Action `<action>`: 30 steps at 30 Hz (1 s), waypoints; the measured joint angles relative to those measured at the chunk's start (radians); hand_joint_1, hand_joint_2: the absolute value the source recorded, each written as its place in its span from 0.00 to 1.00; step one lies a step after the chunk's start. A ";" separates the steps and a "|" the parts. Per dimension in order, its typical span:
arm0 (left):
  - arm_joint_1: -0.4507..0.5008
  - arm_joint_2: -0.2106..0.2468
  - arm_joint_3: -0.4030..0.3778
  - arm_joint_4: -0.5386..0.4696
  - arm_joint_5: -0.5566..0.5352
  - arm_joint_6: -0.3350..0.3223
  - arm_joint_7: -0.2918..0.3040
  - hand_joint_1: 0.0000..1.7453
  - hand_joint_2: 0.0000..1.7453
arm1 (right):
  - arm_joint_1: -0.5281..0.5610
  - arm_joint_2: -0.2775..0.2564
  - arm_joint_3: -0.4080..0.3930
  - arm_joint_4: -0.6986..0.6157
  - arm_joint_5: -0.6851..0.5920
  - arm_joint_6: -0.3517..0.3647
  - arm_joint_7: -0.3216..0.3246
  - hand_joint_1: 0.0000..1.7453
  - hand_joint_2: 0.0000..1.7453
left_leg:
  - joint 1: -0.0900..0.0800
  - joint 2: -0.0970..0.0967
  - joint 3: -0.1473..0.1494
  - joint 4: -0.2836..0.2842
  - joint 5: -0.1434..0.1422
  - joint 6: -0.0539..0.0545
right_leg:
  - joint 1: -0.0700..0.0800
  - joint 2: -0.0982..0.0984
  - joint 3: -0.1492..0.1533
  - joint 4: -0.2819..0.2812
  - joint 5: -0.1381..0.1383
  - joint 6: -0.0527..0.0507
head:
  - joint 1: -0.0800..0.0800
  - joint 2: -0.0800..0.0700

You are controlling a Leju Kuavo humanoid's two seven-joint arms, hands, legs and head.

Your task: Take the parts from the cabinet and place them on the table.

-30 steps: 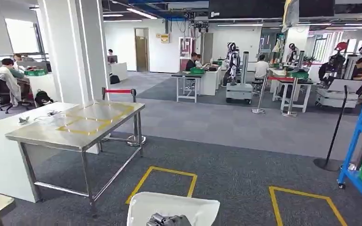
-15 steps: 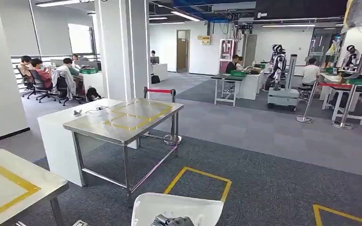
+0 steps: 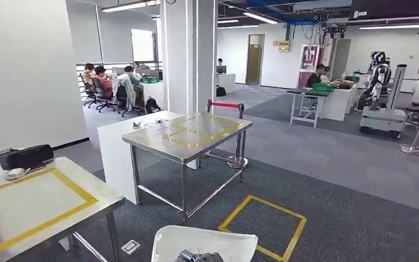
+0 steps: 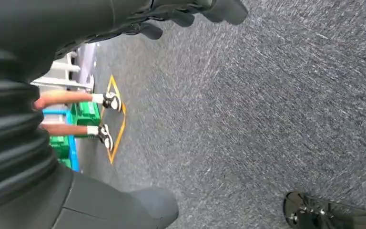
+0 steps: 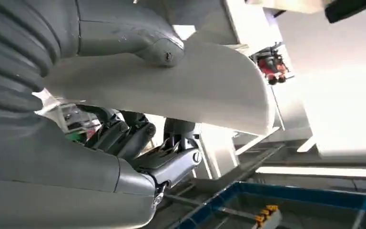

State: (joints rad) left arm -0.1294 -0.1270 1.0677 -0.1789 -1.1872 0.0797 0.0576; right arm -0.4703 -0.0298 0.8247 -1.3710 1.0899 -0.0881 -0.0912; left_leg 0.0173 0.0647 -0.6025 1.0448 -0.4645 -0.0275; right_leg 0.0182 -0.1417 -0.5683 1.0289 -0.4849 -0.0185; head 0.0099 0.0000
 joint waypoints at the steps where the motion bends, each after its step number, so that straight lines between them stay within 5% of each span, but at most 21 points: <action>1: 0.001 0.000 0.000 0.000 0.000 0.000 0.000 0.00 1.00 | 0.000 0.000 0.000 0.000 0.000 0.000 0.000 1.00 1.00 | -0.001 -0.014 -0.003 0.000 0.001 0.005 | -0.002 -0.011 0.002 0.000 -0.001 0.003 | -0.001 0.000; 2: 0.001 0.000 0.000 0.000 0.000 0.000 0.001 0.00 1.00 | -0.002 0.000 0.000 0.000 0.000 0.000 0.000 1.00 1.00 | 0.005 -0.028 -0.002 -0.003 0.007 0.015 | -0.008 0.001 0.001 0.005 -0.009 0.015 | 0.000 0.000; 3: 0.001 0.000 0.000 0.000 0.000 0.000 0.001 0.00 1.00 | -0.002 0.001 0.000 0.000 0.000 -0.001 0.000 1.00 1.00 | 0.008 -0.040 -0.006 -0.003 0.010 0.019 | -0.014 0.076 -0.005 0.028 -0.030 0.025 | 0.000 0.000; 4: -0.001 0.000 0.000 0.000 0.000 0.000 0.002 0.00 1.00 | -0.002 0.000 0.000 0.000 0.000 -0.001 -0.001 1.00 1.00 | 0.008 -0.051 -0.008 -0.003 0.013 0.024 | -0.017 0.119 -0.027 0.082 -0.067 0.029 | 0.002 0.000; 6: -0.003 0.000 0.000 0.000 0.000 0.000 -0.001 0.00 1.00 | 0.001 -0.004 -0.001 0.002 0.000 -0.001 0.000 1.00 1.00 | 0.007 -0.080 -0.016 -0.003 0.017 0.029 | -0.018 0.137 -0.104 0.247 -0.145 0.032 | 0.002 0.000; 8: -0.002 0.000 0.000 0.000 -0.001 0.000 0.000 0.00 1.00 | 0.006 -0.005 0.000 0.003 0.000 0.000 0.000 1.00 1.00 | 0.004 -0.112 -0.022 -0.002 0.022 0.030 | -0.018 0.137 -0.145 0.322 -0.154 0.028 | 0.003 0.000; 10: -0.001 0.000 0.000 0.000 -0.002 0.000 0.002 0.00 1.00 | 0.005 -0.006 0.000 0.003 0.000 0.000 0.000 1.00 1.00 | 0.002 -0.147 -0.023 -0.002 0.027 0.026 | -0.017 0.146 -0.087 0.204 -0.077 0.014 | 0.003 0.000; 11: -0.001 0.000 0.000 0.000 -0.003 0.000 0.002 0.00 1.00 | 0.004 -0.006 0.000 0.003 0.000 0.000 0.000 1.00 1.00 | 0.002 -0.163 -0.023 -0.002 0.030 0.023 | -0.015 0.168 -0.034 0.100 -0.030 0.005 | 0.004 0.000; 12: -0.002 -0.002 0.000 0.000 -0.003 0.000 0.002 0.00 1.00 | 0.003 -0.006 0.000 0.003 0.000 0.000 0.000 1.00 1.00 | 0.005 -0.175 -0.024 -0.002 0.032 0.021 | -0.014 0.218 0.008 0.013 -0.009 -0.007 | 0.004 0.000; 13: -0.002 -0.003 0.000 0.000 -0.003 0.000 0.002 0.00 1.00 | 0.003 -0.006 0.000 0.003 0.000 0.001 0.000 1.00 1.00 | 0.002 -0.183 -0.027 -0.004 0.037 0.013 | -0.011 0.225 0.010 0.008 -0.016 -0.005 | 0.000 0.000; 16: 0.001 -0.003 0.000 0.000 -0.004 0.000 0.002 0.00 1.00 | -0.001 -0.006 0.000 0.003 0.000 0.000 0.000 1.00 1.00 | 0.012 -0.214 -0.036 -0.013 0.049 -0.007 | 0.000 0.196 0.007 0.002 -0.007 -0.010 | 0.002 0.000; 17: 0.004 -0.002 0.000 0.001 -0.003 0.000 0.001 0.00 1.00 | -0.002 -0.004 0.000 0.003 0.000 0.000 0.000 1.00 1.00 | 0.006 -0.223 -0.047 -0.020 0.054 -0.017 | -0.009 0.180 0.012 -0.013 0.004 -0.017 | 0.003 0.000; 19: 0.003 -0.002 0.000 0.002 0.000 0.000 -0.001 0.00 1.00 | -0.007 0.001 0.000 0.003 0.000 -0.001 0.000 1.00 1.00 | -0.001 -0.112 -0.070 0.043 0.006 -0.011 | -0.013 0.154 0.014 -0.029 0.017 -0.028 | -0.003 0.000; 20: 0.001 -0.002 0.000 0.002 0.000 0.000 -0.002 0.00 1.00 | -0.007 0.001 0.000 0.003 0.000 0.002 0.000 1.00 1.00 | 0.000 -0.087 -0.099 0.111 -0.035 -0.014 | -0.012 0.138 0.011 -0.029 0.017 -0.028 | -0.003 0.000; 22: -0.001 0.000 0.000 0.002 0.000 0.000 -0.005 0.00 1.00 | -0.003 0.000 0.000 0.003 0.000 0.003 0.000 1.00 1.00 | 0.001 -0.075 -0.159 0.256 -0.102 -0.023 | -0.011 0.106 0.006 -0.026 0.016 -0.029 | -0.004 0.000; 23: 0.000 0.000 0.000 0.002 0.000 0.000 -0.005 0.00 1.00 | -0.003 0.000 0.002 0.003 0.000 0.003 0.000 1.00 1.00 | 0.002 -0.074 -0.169 0.288 -0.106 -0.026 | -0.011 0.090 0.003 -0.024 0.016 -0.029 | -0.004 0.000; 24: 0.002 0.000 0.000 0.002 0.000 0.000 -0.005 0.00 1.00 | -0.002 0.000 0.002 0.003 0.000 0.003 0.000 1.00 1.00 | 0.003 -0.071 -0.152 0.266 -0.088 -0.029 | -0.012 0.074 0.001 -0.023 0.016 -0.028 | -0.005 0.000; 26: 0.004 0.003 0.000 0.001 0.001 0.001 -0.004 0.00 1.00 | -0.002 0.000 0.002 0.003 0.000 0.003 0.000 1.00 1.00 | 0.004 -0.049 -0.055 0.110 -0.017 -0.034 | -0.016 0.045 0.001 -0.016 0.012 -0.022 | -0.005 0.000; 27: 0.003 0.003 0.000 0.000 0.001 0.001 -0.004 0.00 1.00 | -0.002 0.000 0.002 0.003 0.000 0.003 0.000 1.00 1.00 | 0.004 -0.003 0.004 0.010 0.007 -0.036 | -0.016 0.033 0.001 -0.007 0.006 -0.014 | -0.005 0.000; 28: 0.000 -0.001 0.000 0.001 0.003 0.001 -0.005 0.00 1.00 | -0.002 0.000 0.002 0.003 0.000 0.003 0.001 1.00 1.00 | -0.005 0.028 0.011 0.003 -0.013 -0.021 | -0.004 0.025 -0.002 -0.001 0.000 -0.006 | -0.006 0.000; 30: 0.001 0.000 0.000 0.000 0.003 0.002 -0.005 0.00 1.00 | -0.003 0.001 0.003 0.003 0.000 0.005 0.001 1.00 1.00 | 0.001 0.000 0.002 0.001 -0.004 0.000 | -0.002 0.007 0.000 0.003 -0.002 0.000 | -0.001 0.000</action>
State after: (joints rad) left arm -0.1280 -0.1270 1.0681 -0.1789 -1.1837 0.0820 0.0526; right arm -0.4731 -0.0286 0.8274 -1.3680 1.0899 -0.0832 -0.0900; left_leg 0.0183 0.0649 -0.6009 1.0461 -0.4682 -0.0275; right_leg 0.0158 -0.1345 -0.5680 1.0321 -0.4873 -0.0186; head 0.0092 0.0000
